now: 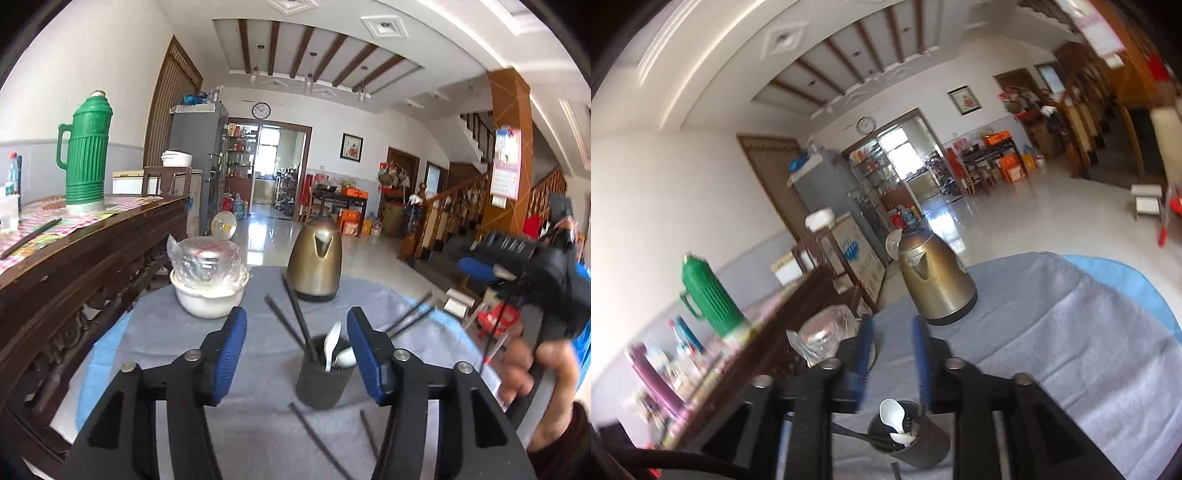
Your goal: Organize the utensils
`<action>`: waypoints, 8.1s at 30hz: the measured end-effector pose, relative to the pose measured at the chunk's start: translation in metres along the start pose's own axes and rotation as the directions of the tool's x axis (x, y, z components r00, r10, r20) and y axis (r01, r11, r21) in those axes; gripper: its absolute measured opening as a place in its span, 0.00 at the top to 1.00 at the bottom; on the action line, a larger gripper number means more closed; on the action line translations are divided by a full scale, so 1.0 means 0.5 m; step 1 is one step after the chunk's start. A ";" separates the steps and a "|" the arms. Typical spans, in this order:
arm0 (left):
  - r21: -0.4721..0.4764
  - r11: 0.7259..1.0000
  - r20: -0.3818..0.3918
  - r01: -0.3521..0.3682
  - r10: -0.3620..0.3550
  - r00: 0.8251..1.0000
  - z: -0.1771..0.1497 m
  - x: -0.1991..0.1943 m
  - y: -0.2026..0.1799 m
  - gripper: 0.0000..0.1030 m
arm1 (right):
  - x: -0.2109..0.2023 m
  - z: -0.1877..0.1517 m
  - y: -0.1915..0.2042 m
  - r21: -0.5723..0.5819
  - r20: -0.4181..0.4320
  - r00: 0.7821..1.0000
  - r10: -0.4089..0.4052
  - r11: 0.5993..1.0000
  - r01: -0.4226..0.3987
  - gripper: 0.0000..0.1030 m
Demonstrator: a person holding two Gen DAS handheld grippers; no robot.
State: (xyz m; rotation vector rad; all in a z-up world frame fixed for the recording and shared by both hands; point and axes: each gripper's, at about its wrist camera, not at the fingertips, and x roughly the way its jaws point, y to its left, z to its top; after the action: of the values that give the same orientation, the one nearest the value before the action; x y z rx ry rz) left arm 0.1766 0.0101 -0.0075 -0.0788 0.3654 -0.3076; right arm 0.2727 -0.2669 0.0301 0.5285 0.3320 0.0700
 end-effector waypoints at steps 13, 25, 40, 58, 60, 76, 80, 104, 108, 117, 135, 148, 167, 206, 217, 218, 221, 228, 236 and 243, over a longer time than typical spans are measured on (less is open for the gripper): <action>-0.021 0.998 -0.336 -0.052 0.042 0.941 -0.151 0.008 -0.052 0.32 | -0.154 -0.078 -0.178 0.199 -0.049 0.989 -0.139 0.969 0.146 0.33; 0.055 0.995 -0.398 -0.079 0.094 0.913 -0.210 -0.077 -0.081 0.32 | -0.216 -0.150 -0.189 0.182 -0.196 0.973 -0.125 0.970 0.162 0.34; 0.159 0.970 -0.264 -0.186 0.223 0.938 -0.179 -0.170 -0.090 0.30 | -0.256 -0.180 -0.067 0.068 -0.229 0.971 -0.074 0.993 0.092 0.36; 0.183 0.953 -0.244 -0.241 0.281 0.928 -0.184 -0.194 -0.075 0.30 | -0.260 -0.197 -0.009 0.007 -0.245 0.967 -0.074 0.997 0.078 0.53; 0.188 0.952 -0.244 -0.241 0.283 0.928 -0.185 -0.195 -0.077 0.30 | -0.258 -0.199 -0.012 0.015 -0.251 0.965 -0.073 0.997 0.080 0.53; 0.230 0.944 -0.257 -0.236 0.293 0.921 -0.194 -0.179 -0.093 0.30 | -0.248 -0.203 -0.036 0.048 -0.281 0.957 -0.075 0.995 0.092 0.52; 0.233 0.943 -0.261 -0.236 0.295 0.919 -0.193 -0.166 -0.094 0.30 | -0.241 -0.202 -0.042 0.050 -0.286 0.955 -0.077 0.994 0.096 0.52; 0.118 0.955 -0.491 -0.271 0.293 0.820 -0.281 0.049 0.032 0.30 | -0.002 -0.343 -0.124 -0.018 -0.522 0.838 -0.160 0.984 0.177 0.53; 0.095 0.947 -0.496 -0.308 0.313 0.810 -0.270 0.076 0.063 0.30 | 0.066 -0.340 -0.116 -0.072 -0.545 0.817 -0.187 0.982 0.177 0.53; 0.054 0.940 -0.538 -0.337 0.312 0.783 -0.260 0.123 0.109 0.30 | 0.210 -0.352 -0.106 -0.220 -0.613 0.719 -0.329 0.944 0.244 0.63; 0.001 0.986 -0.639 -0.166 0.128 0.759 -0.216 0.330 0.000 0.30 | 0.144 -0.320 -0.218 -0.240 -0.582 0.718 -0.381 0.925 0.295 0.93; 0.057 0.996 -0.644 -0.072 0.092 0.759 -0.252 0.377 -0.055 0.84 | 0.121 -0.314 -0.249 -0.160 -0.603 0.746 -0.283 0.959 0.235 0.93; 0.101 0.983 -0.709 0.152 -0.036 0.705 -0.225 0.393 0.036 0.56 | 0.202 -0.298 -0.211 -0.279 -0.686 0.624 -0.374 0.927 0.250 0.90; 0.061 0.990 -0.193 0.128 -0.114 0.974 0.032 0.103 0.033 0.94 | 0.109 -0.210 -0.081 -0.203 -0.633 0.743 -0.219 0.973 0.114 0.80; 0.092 0.993 -0.079 0.073 -0.066 0.995 0.032 0.033 0.038 0.94 | 0.228 -0.325 -0.107 -0.377 -0.710 0.585 -0.392 0.913 0.154 0.82; 0.092 0.993 -0.072 0.071 -0.064 0.995 0.034 0.031 0.039 0.94 | 0.233 -0.334 -0.101 -0.420 -0.697 0.578 -0.424 0.895 0.151 0.83; 0.071 0.995 -0.053 0.070 -0.067 0.996 0.041 0.023 0.049 0.94 | 0.233 -0.345 -0.089 -0.461 -0.672 0.590 -0.447 0.876 0.139 0.94; 0.029 0.999 0.011 0.033 -0.033 0.999 0.066 0.007 0.064 0.94 | 0.146 -0.279 -0.044 -0.408 -0.568 0.748 -0.343 0.907 0.106 0.94; -0.008 1.000 0.118 -0.004 0.005 0.993 0.103 0.002 0.058 0.94 | 0.045 -0.181 0.035 -0.340 -0.369 0.911 -0.182 0.939 0.050 0.94; -0.027 1.000 0.175 -0.006 0.011 0.984 0.131 0.024 0.044 0.94 | 0.004 -0.113 0.082 -0.303 -0.215 0.972 -0.099 0.952 0.030 0.94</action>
State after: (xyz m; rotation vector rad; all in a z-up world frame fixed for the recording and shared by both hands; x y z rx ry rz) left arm 0.2173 0.0285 0.0464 -0.1290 0.1948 -0.2852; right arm 0.2567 -0.2040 0.0045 0.2082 0.5533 0.1155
